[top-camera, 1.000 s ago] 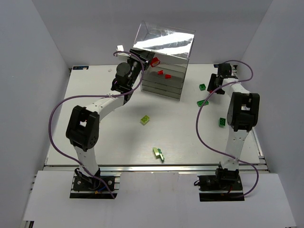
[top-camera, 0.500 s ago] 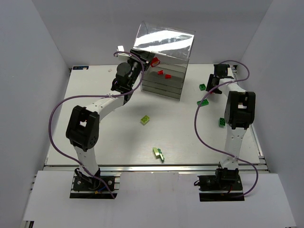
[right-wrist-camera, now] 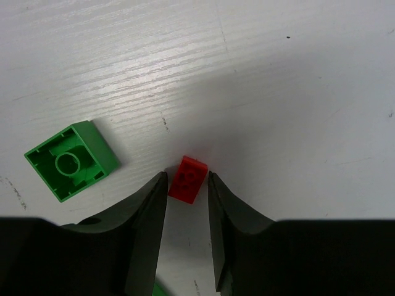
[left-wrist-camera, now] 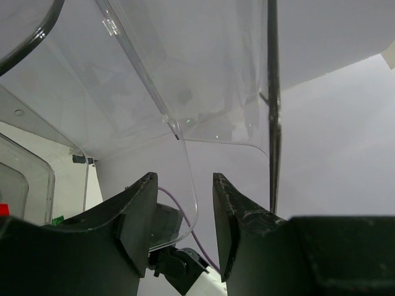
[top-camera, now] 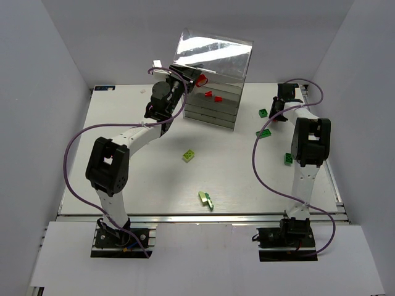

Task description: Sort the legos into containers by color

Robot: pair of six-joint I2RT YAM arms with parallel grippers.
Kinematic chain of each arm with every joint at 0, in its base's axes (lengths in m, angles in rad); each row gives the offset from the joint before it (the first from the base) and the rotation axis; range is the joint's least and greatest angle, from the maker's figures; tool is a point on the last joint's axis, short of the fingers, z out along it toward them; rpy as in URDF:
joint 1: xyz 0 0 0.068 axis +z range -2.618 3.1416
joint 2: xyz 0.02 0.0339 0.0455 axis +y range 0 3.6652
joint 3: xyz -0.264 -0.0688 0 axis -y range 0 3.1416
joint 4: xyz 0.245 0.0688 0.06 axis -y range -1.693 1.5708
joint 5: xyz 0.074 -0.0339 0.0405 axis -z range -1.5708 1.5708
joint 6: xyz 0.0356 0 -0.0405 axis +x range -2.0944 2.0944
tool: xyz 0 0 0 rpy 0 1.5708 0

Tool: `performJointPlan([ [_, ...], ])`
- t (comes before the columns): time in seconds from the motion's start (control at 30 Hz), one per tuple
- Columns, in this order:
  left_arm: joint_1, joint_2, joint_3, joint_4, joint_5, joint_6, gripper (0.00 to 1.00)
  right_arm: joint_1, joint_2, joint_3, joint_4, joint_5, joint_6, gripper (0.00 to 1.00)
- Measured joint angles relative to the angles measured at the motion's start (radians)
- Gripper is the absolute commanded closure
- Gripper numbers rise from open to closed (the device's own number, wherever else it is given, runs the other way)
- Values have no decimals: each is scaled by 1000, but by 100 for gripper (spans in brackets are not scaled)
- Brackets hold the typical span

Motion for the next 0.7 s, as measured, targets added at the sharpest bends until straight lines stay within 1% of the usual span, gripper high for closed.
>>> performJointPlan([
  [0.07,0,0,0,-3,0,0,48,0,3,5,0,0,0,62],
  [0.17,0,0,0,-7,0,3,48,0,5,9,3,-2,-5,72],
  [0.2,0,0,0,-7,0,4,48,0,6,9,3,-3,-7,80],
  [0.27,0,0,0,-7,0,6,48,0,6,9,3,-7,-14,90],
  [0.3,0,0,0,-7,0,7,48,0,6,9,4,-10,-18,100],
  [0.5,0,0,0,-7,0,8,48,-5,-15,-16,23,-91,-72,100],
  [0.6,0,0,0,-6,0,8,48,-7,-103,-114,57,-171,-130,100],
  [0.7,0,0,0,-6,0,7,48,-8,-253,-239,92,-304,-235,100],
])
